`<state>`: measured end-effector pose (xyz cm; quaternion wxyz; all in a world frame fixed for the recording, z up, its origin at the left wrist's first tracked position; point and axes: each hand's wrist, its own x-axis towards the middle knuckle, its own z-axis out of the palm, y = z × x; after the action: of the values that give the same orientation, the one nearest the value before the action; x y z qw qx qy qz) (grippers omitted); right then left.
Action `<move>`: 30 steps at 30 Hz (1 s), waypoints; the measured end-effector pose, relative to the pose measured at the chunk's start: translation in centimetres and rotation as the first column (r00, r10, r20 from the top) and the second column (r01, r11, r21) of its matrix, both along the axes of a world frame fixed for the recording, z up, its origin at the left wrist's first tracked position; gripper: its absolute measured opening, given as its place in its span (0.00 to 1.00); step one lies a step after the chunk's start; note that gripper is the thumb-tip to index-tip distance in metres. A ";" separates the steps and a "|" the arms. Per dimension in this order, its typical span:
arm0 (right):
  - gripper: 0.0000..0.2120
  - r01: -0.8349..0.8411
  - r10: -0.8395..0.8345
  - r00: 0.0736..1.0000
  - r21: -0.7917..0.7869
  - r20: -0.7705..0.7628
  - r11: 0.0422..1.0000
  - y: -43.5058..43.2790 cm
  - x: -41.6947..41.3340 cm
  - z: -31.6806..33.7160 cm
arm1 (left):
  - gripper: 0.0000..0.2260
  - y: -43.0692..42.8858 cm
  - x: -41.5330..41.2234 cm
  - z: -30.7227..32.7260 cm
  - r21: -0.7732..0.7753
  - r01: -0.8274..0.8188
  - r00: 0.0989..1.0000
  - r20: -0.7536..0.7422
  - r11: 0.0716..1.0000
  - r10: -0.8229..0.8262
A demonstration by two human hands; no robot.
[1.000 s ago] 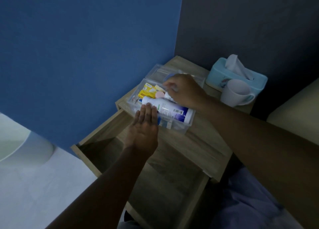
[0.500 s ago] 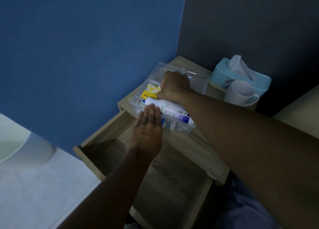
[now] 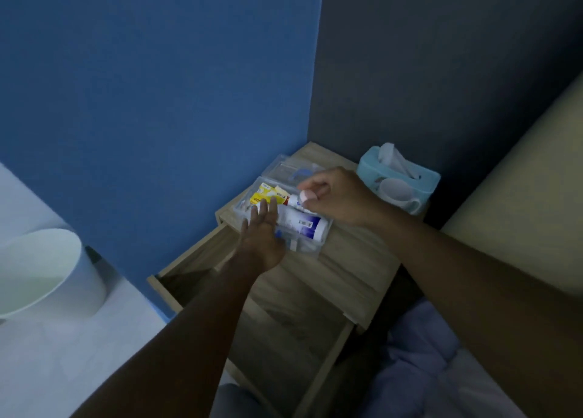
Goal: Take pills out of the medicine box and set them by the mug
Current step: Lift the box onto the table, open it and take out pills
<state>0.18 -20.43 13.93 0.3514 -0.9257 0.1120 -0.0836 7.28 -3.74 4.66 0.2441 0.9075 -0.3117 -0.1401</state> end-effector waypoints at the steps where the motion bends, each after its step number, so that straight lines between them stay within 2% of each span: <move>1: 0.14 -0.012 0.012 1.000 0.021 0.015 1.000 0.3 -0.9 -0.2 | 0.33 -0.4 -0.6 0.9 -0.179 -0.084 0.990 -0.131 0.980 0.061; 2: 0.14 -0.011 0.010 0.999 0.033 0.032 0.999 0.5 -1.7 -0.5 | 0.29 -0.9 -1.3 1.7 -0.332 -0.195 0.950 -0.297 0.923 0.094; 4: 0.15 0.013 -0.015 0.998 0.034 0.066 0.999 0.9 -3.5 -0.4 | 0.22 -1.7 -3.3 3.6 -0.508 -0.402 0.805 -0.593 0.761 0.029; 5: 0.14 0.021 -0.023 0.997 0.036 0.080 0.999 1.0 -4.2 -0.2 | 0.20 -1.9 -4.3 4.2 -0.543 -0.490 0.720 -0.693 0.682 -0.034; 7: 0.12 0.022 -0.027 0.994 0.043 0.110 0.999 1.1 -5.3 0.3 | 0.17 -1.9 -5.8 5.2 -0.560 -0.595 0.597 -0.788 0.577 -0.148; 11: 0.11 -0.006 0.010 0.984 -0.023 0.178 1.000 1.2 -6.7 1.3 | 0.14 -1.6 -7.9 6.4 -0.554 -0.680 0.475 -0.832 0.480 -0.287; 15: 0.09 -0.043 0.059 0.975 -0.080 0.216 0.996 0.8 -7.9 1.8 | 0.19 -2.0 -9.3 6.9 -0.534 -0.712 0.437 -0.845 0.456 -0.308; 18: 0.10 -0.166 0.179 0.965 -0.085 0.193 0.983 0.7 -8.8 2.3 | 0.18 -1.8 -10.4 7.0 -0.527 -0.726 0.417 -0.848 0.442 -0.328; 19: 0.11 -0.198 0.202 0.962 -0.043 0.182 0.979 0.6 -8.8 2.4 | 0.17 -1.7 -10.5 6.9 -0.527 -0.732 0.409 -0.847 0.432 -0.340; 21: 0.18 -0.210 0.190 0.973 0.156 0.135 0.965 0.3 -8.8 2.8 | 0.17 -1.5 -10.3 6.7 -0.521 -0.748 0.393 -0.847 0.410 -0.358; 22: 0.24 -0.169 0.150 0.984 0.244 0.096 0.955 0.2 -8.7 3.0 | 0.17 -1.5 -10.2 6.7 -0.519 -0.753 0.387 -0.847 0.404 -0.364; 23: 0.29 -0.094 0.083 0.995 0.259 0.053 0.961 0.2 -8.6 3.1 | 0.17 -1.5 -10.1 6.7 -0.518 -0.755 0.386 -0.846 0.401 -0.367; 25: 0.29 0.077 -0.079 0.996 0.036 0.044 0.996 0.6 -8.3 3.3 | 0.16 -1.5 -10.1 6.9 -0.522 -0.754 0.388 -0.843 0.398 -0.372; 27: 0.28 0.130 -0.116 0.989 -0.173 0.091 0.976 0.9 -8.4 3.2 | 0.15 -1.6 -10.1 7.0 -0.516 -0.756 0.384 -0.848 0.402 -0.367; 30: 0.20 0.015 -0.001 0.997 -0.171 0.078 0.985 0.9 -8.3 3.0 | 0.14 -1.8 -10.0 6.9 -0.507 -0.763 0.380 -0.854 0.401 -0.356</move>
<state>-8.14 -19.52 16.92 0.2744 -0.9481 0.0944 -0.1302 -2.75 -5.50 11.59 0.8213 0.4315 -0.0009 -0.3732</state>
